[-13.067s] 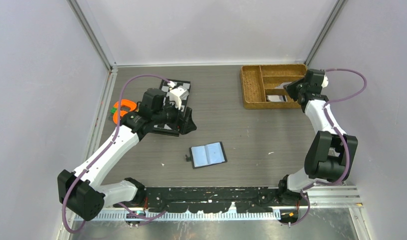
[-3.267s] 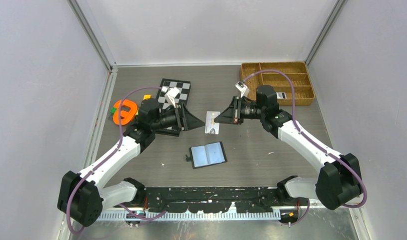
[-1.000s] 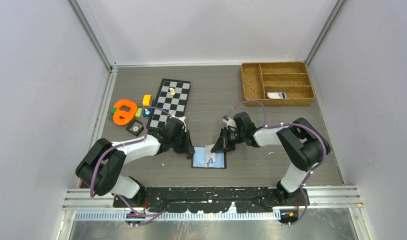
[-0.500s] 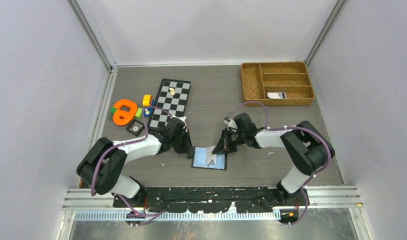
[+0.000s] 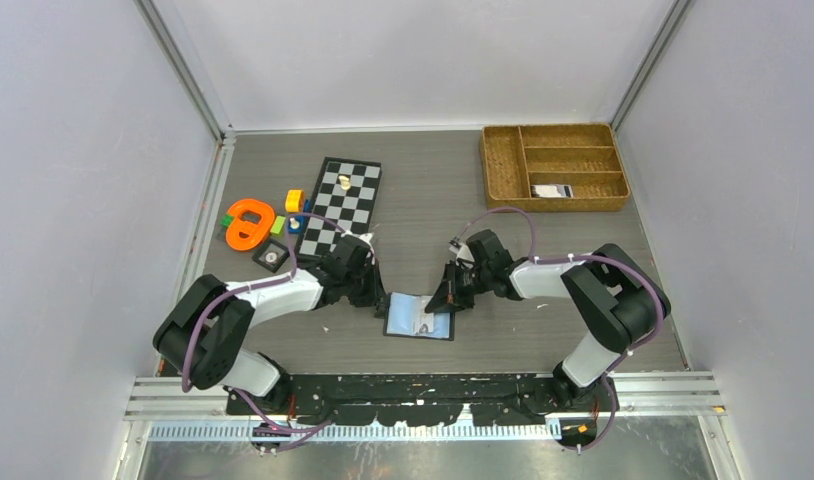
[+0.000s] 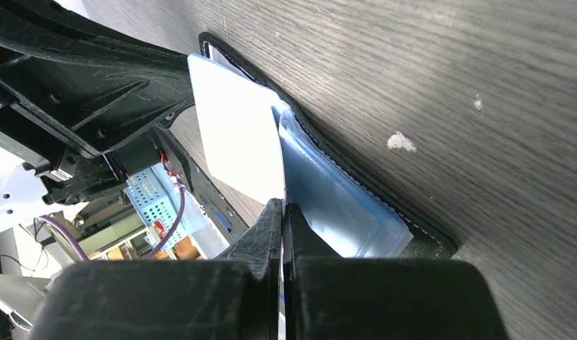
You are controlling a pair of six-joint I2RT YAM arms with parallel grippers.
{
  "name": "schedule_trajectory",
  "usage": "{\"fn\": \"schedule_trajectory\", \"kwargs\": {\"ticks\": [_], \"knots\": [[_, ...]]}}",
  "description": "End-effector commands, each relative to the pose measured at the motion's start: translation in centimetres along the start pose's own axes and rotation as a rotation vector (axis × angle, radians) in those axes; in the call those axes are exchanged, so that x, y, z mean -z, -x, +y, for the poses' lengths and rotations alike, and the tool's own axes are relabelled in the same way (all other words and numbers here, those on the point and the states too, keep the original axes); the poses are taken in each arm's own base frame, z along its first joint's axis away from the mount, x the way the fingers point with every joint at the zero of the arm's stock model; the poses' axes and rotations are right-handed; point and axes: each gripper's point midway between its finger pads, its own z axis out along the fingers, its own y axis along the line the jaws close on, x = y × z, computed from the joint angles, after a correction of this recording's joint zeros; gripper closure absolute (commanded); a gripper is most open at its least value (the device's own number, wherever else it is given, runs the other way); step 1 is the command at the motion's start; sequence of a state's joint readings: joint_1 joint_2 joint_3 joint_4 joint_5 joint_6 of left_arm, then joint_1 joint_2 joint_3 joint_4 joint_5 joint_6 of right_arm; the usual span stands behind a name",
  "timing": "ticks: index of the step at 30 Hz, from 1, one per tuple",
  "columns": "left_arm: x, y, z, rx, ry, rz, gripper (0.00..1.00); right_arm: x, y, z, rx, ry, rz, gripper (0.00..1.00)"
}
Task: Put the credit cards into the card holder
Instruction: Insert the credit card into the card holder.
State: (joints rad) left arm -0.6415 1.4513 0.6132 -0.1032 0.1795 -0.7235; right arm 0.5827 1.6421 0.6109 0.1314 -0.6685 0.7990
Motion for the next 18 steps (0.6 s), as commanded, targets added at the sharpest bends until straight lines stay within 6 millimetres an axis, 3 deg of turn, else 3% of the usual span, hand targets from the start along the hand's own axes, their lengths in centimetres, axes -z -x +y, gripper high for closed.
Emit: {"fn": "schedule_trajectory", "kwargs": {"ticks": [1, 18], "knots": [[-0.4, -2.8, 3.0, -0.019, 0.104, 0.08, 0.95, -0.3, -0.2, -0.6, -0.002, -0.027, -0.022, 1.0], [-0.3, -3.0, 2.9, -0.019, 0.096, 0.08, 1.0, -1.7, 0.4, -2.1, -0.025, -0.029, -0.058, 0.99]]}}
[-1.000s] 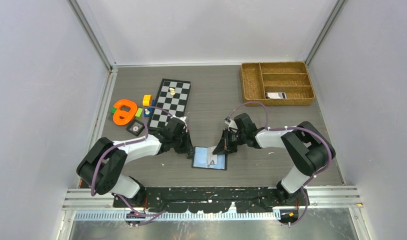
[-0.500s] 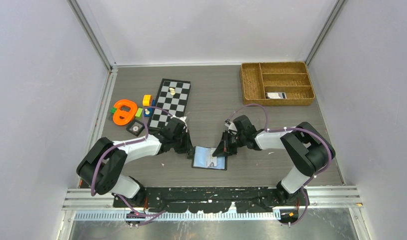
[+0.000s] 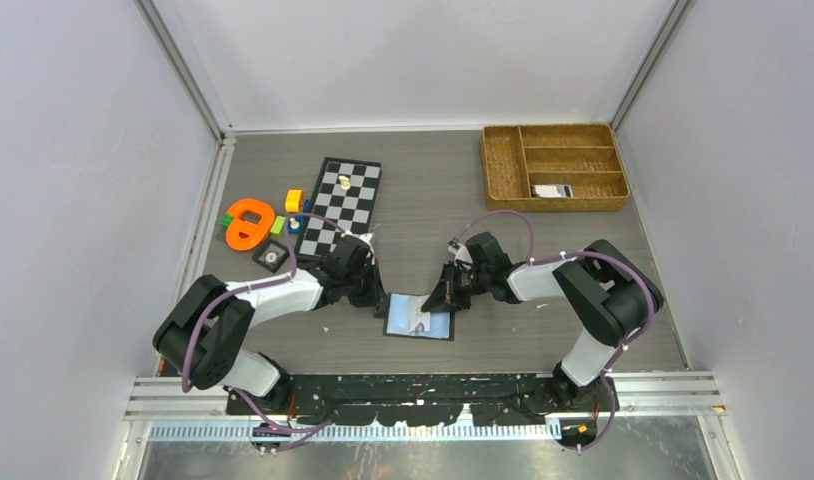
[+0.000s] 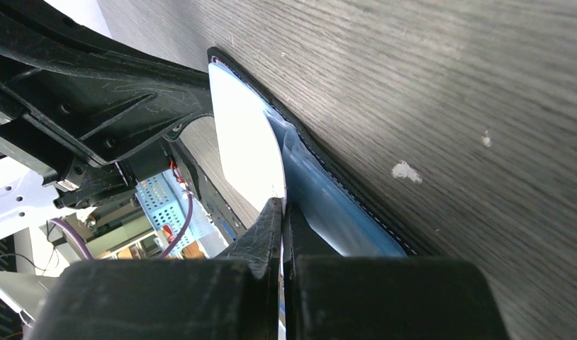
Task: Put the credit cards into the card holder
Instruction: Insert the credit card into the card holder.
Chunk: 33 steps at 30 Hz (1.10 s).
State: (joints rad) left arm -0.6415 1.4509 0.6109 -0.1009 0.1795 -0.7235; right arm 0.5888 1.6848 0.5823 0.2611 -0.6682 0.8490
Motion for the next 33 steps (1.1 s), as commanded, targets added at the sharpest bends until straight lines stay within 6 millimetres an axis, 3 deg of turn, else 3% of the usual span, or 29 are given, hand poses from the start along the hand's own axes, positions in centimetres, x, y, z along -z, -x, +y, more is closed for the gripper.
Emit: {"fn": "schedule_trajectory", "kwargs": {"ticks": [1, 13, 20, 33], "knots": [[-0.3, -2.9, 2.9, -0.02, 0.096, 0.08, 1.0, -0.8, 0.0, -2.1, -0.015, -0.061, -0.032, 0.99], [-0.2, -2.8, 2.5, -0.015, 0.082, 0.077, 1.0, -1.2, -0.7, -2.1, -0.027, -0.07, -0.004, 0.98], [0.1, -2.9, 2.7, -0.006, 0.084, 0.063, 1.0, -0.8, -0.6, -1.8, -0.022, -0.094, -0.012, 0.86], [0.6, -2.7, 2.4, 0.025, 0.059, 0.016, 1.0, 2.6, 0.5, -0.3, 0.076, -0.236, -0.061, 0.64]]}}
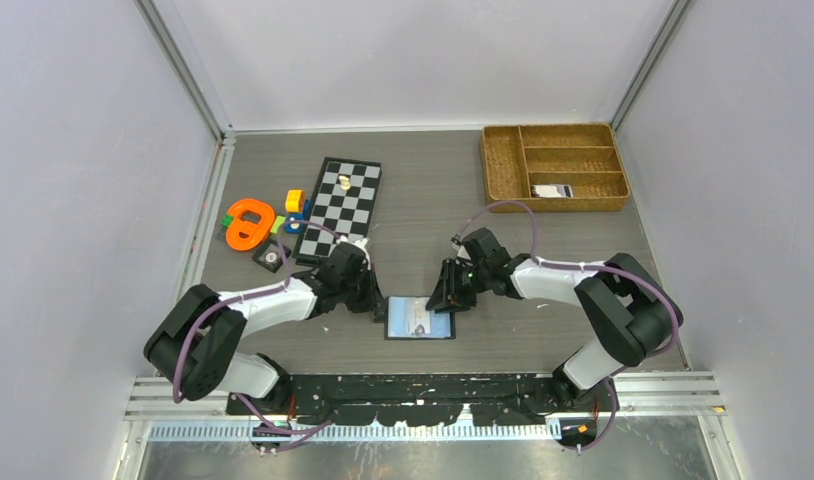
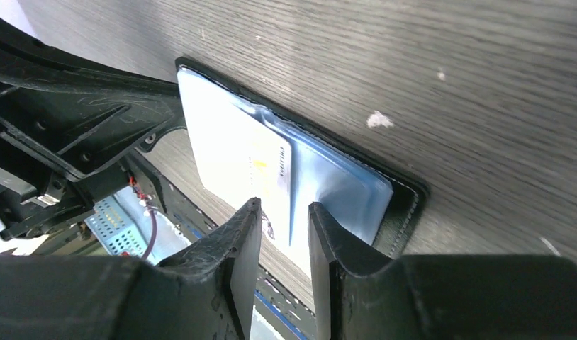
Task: Put the credit cards into the card holder
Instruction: Insert the credit card into the card holder.
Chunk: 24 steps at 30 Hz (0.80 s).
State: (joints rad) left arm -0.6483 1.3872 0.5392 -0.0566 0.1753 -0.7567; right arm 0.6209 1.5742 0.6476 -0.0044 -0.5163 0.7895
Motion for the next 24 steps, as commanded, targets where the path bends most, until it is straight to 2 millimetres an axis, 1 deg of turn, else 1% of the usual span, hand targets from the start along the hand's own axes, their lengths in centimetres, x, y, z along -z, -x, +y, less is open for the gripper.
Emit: {"fn": "schedule_trajectory", "kwargs": {"ticks": [1, 8, 13, 16, 19, 24], "knots": [[0.1, -1.9, 2.2, 0.005, 0.076, 0.042, 1.0, 1.3, 0.3, -0.2, 0.046, -0.083, -0.026, 0.63], [-0.1, -2.1, 2.0, 0.007, 0.061, 0.047, 1.0, 1.2, -0.1, 1.6, 0.056, -0.065, -0.029, 0.64], [0.0, -2.2, 1.9, 0.005, 0.055, 0.045, 1.0, 0.5, -0.8, 2.7, 0.057, -0.049, -0.012, 0.68], [0.0, -2.2, 1.9, 0.003, 0.052, 0.044, 1.0, 0.1, -0.9, 2.7, 0.055, -0.06, -0.013, 0.69], [0.1, -2.3, 1.8, 0.003, 0.049, 0.042, 1.0, -0.2, -1.0, 2.3, 0.046, -0.085, -0.011, 0.7], [0.2, -2.4, 1.9, 0.004, 0.049, 0.041, 1.0, 0.0, -1.0, 2.1, 0.049, -0.117, -0.023, 0.71]]}}
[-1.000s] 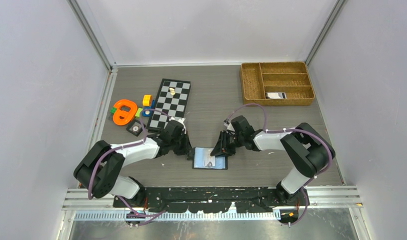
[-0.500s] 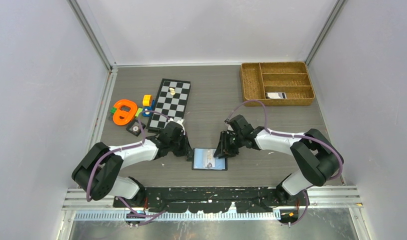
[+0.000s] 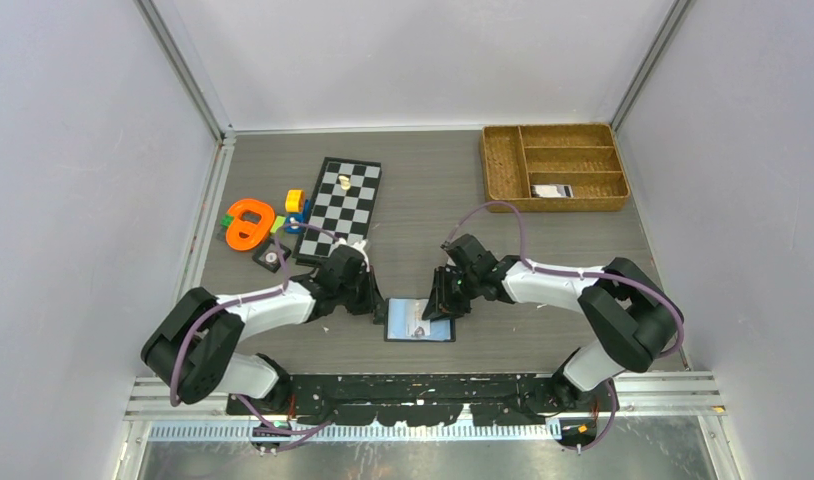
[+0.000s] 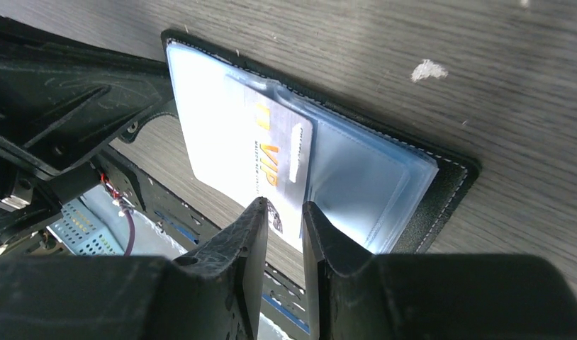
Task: Put the credit cards into the card holder
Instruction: Insert the credit card into the card holder.
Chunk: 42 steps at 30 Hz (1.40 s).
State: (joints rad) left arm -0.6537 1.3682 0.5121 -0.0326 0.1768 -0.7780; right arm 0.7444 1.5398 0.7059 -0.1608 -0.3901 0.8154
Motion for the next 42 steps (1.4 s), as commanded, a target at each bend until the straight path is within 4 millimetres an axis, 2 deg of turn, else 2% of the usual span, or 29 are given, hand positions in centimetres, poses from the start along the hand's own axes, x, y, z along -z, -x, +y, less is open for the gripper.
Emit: {"fn": "schedule_trajectory", "kwargs": {"ticks": [1, 10, 23, 31, 37, 42], "knots": [[0.2, -2.0, 2.0, -0.011, 0.061, 0.046, 1.0, 0.4, 1.5, 1.1, 0.008, -0.011, -0.058, 0.7], [0.3, -2.0, 1.9, -0.009, 0.057, 0.041, 1.0, 0.3, 1.5, 0.3, 0.003, -0.052, -0.069, 0.69], [0.5, -2.1, 1.8, -0.008, 0.053, 0.036, 1.0, -0.7, 1.3, 3.4, 0.04, 0.002, -0.058, 0.73], [0.6, -2.1, 1.8, -0.007, 0.052, 0.032, 1.0, -1.4, 0.9, 4.4, 0.06, -0.001, -0.045, 0.74], [0.8, -2.0, 1.9, -0.009, 0.058, 0.024, 1.0, 0.2, 1.5, 3.1, 0.075, -0.098, -0.101, 0.7], [0.8, -2.0, 2.0, -0.009, 0.061, 0.023, 1.0, 0.8, 1.5, 1.2, 0.062, -0.189, -0.124, 0.66]]}}
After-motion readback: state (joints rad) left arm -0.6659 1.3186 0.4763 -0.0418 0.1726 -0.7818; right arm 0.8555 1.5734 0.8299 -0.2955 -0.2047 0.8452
